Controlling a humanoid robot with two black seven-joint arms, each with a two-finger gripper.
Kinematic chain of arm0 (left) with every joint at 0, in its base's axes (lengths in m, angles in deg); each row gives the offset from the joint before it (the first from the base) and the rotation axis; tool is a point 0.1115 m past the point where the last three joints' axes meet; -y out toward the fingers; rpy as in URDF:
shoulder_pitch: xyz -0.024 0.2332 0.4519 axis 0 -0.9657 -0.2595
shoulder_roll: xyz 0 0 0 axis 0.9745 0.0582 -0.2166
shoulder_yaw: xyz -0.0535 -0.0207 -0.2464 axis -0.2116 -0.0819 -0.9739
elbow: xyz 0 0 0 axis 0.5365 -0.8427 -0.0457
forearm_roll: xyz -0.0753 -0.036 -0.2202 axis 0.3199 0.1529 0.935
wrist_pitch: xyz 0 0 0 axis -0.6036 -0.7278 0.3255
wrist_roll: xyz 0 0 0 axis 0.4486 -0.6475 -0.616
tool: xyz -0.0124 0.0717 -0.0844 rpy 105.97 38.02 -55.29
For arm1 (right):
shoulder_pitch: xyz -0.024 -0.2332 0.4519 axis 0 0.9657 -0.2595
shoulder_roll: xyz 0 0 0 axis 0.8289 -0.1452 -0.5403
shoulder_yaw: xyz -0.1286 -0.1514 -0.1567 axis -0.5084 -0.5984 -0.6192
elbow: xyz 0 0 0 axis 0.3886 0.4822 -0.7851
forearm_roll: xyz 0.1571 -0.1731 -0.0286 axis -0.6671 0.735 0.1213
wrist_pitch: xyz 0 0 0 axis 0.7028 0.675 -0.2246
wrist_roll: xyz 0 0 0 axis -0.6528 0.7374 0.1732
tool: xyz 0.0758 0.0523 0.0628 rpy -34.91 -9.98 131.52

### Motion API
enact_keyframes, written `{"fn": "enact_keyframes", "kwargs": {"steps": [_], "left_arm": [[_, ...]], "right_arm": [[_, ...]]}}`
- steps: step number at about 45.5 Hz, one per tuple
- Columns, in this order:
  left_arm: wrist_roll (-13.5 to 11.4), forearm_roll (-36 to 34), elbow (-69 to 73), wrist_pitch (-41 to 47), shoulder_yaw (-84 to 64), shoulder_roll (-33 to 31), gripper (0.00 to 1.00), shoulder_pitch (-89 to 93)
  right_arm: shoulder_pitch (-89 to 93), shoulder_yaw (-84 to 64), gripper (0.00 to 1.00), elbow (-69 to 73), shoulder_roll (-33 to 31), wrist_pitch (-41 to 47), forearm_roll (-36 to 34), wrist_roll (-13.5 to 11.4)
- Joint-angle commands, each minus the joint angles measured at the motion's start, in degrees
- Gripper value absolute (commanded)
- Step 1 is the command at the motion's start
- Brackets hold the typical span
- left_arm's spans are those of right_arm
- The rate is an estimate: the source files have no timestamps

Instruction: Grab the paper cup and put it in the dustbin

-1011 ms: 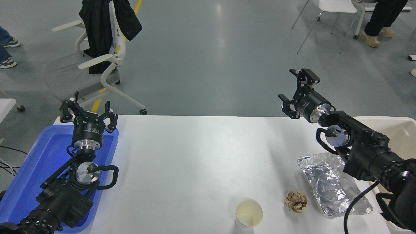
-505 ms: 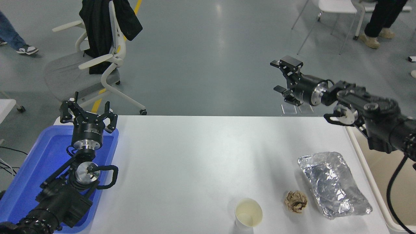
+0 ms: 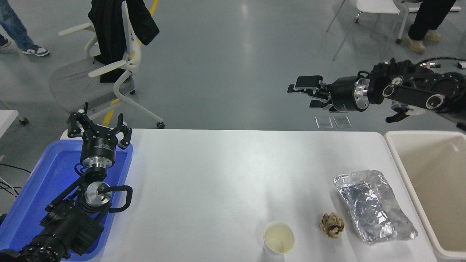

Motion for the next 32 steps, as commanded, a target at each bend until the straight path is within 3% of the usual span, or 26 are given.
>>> {"fn": "enact_keyframes", "kwargs": {"steps": [1,14,21,32], "left_arm": [[0.0,0.0,0.0,0.0,0.0,0.1,0.99,0.0],[0.0,0.0,0.0,0.0,0.0,0.0,0.99,0.0],[-0.1,0.0,0.0,0.0,0.0,0.0,0.99,0.0],[-0.1,0.0,0.1,0.1,0.0,0.0,0.99,0.0]], "right_arm": [[-14.5,-13.8,1.0,14.3,3.2,2.1,1.7,0.2],[-30.0,-20.7,1.0,26.2,7.7,8.9,-0.2,0.2],[-36.3,-25.5,1.0,29.4,12.2,12.3,-7.9,0.2],[-41.2,-29.7,1.0,32.8,12.6,17.8,-15.6,-0.3]]}}
